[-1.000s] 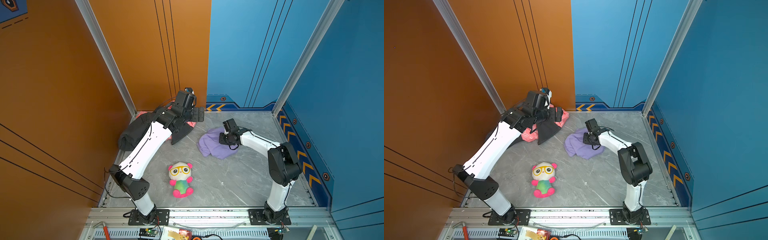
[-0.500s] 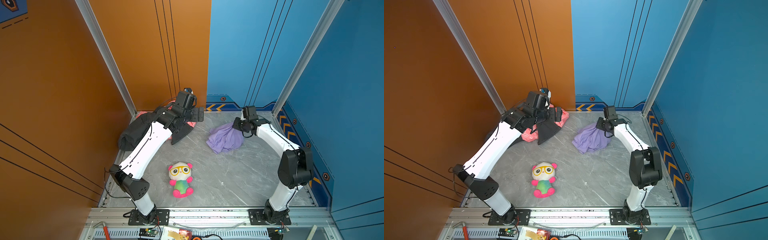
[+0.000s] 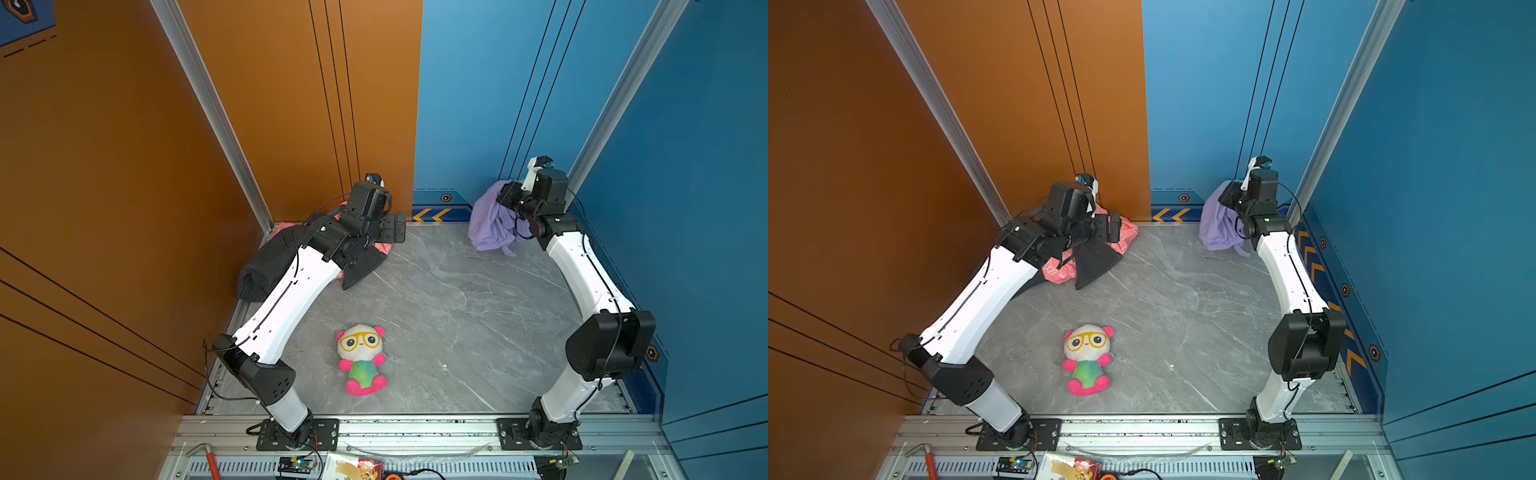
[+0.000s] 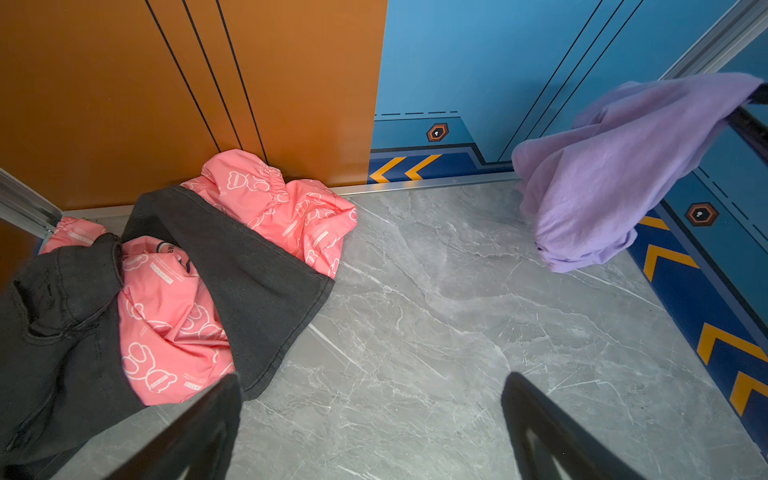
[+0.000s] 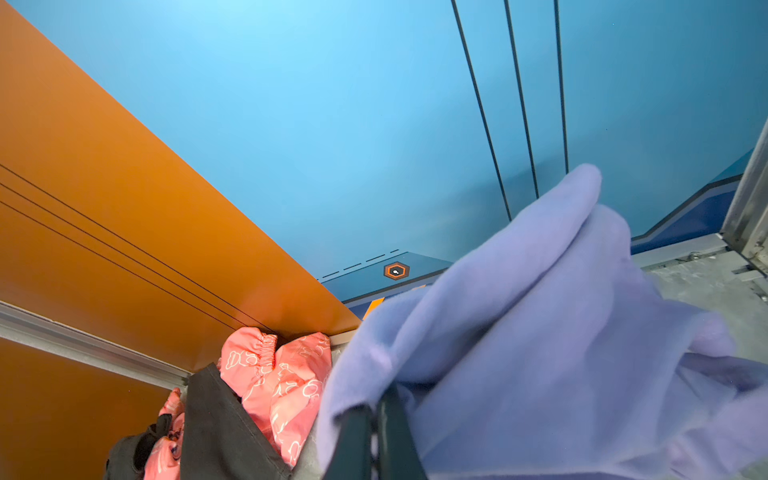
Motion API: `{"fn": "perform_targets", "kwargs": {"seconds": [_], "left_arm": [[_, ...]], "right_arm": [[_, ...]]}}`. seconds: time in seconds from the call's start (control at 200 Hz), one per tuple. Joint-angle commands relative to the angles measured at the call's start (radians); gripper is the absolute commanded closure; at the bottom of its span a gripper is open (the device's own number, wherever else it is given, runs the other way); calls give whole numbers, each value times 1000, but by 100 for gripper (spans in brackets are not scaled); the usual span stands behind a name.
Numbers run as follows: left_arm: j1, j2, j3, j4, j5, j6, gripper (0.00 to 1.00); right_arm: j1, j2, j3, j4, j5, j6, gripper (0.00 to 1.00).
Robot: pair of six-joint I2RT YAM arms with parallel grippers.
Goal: Pick out a specific cloth from the pile
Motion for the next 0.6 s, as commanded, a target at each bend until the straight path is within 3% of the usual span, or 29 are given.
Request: {"fn": "perform_targets", "kwargs": {"seconds": [0.0,0.105,0.19,0.335,0.44,0.596], "left_arm": [[-4,-26,-27,32,-20,29,2],[4,-32,-54,54,-8,30,2],[13,-41,-74,68,2,29,2],[39,-66,-122,100,25,36,2],[62,-89,-163,131,39,34,2],[95,-126,-226,182,62,25,2]], "right_arm": [[-13,-70,-153,14,40,-36,100],[-40,-114,-334,-83,137,-21,97],[-83,-128,-458,-206,200,30,71],[-211,-156,-614,-295,154,188,56],[-224,-196,-618,-281,174,195,46],[-170,-187,-498,-262,222,182,31]]}}
